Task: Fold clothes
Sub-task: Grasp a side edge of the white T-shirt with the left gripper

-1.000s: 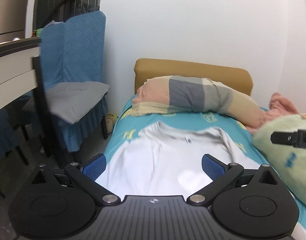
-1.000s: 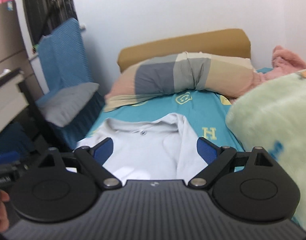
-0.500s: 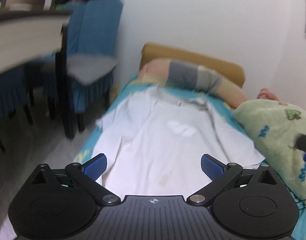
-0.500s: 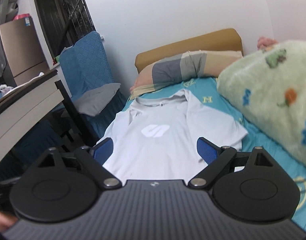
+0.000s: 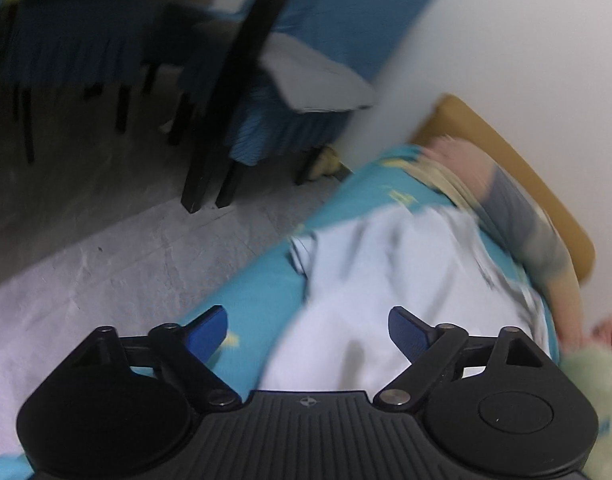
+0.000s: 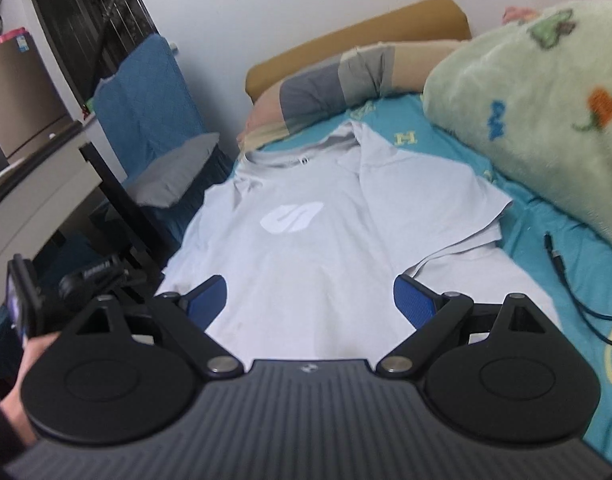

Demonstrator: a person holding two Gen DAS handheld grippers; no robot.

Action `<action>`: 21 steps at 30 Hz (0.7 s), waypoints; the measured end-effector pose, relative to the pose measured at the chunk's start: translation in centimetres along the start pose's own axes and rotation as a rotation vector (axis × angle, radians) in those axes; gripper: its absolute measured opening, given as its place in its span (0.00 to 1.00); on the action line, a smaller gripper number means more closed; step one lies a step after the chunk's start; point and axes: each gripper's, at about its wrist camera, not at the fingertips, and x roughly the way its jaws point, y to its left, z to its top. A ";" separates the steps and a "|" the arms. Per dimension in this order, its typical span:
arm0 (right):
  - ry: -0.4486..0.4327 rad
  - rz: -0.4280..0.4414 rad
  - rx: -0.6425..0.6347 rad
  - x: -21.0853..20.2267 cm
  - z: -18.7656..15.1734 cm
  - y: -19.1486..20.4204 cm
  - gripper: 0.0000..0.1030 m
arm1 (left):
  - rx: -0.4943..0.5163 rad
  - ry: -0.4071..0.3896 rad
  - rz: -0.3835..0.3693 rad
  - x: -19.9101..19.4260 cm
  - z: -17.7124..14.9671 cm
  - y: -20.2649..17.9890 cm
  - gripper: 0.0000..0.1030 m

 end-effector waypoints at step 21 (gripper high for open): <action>0.068 -0.052 0.162 5.4 2.0 -3.3 0.89 | 1.128 -0.316 0.086 6.6 -7.2 -17.9 0.06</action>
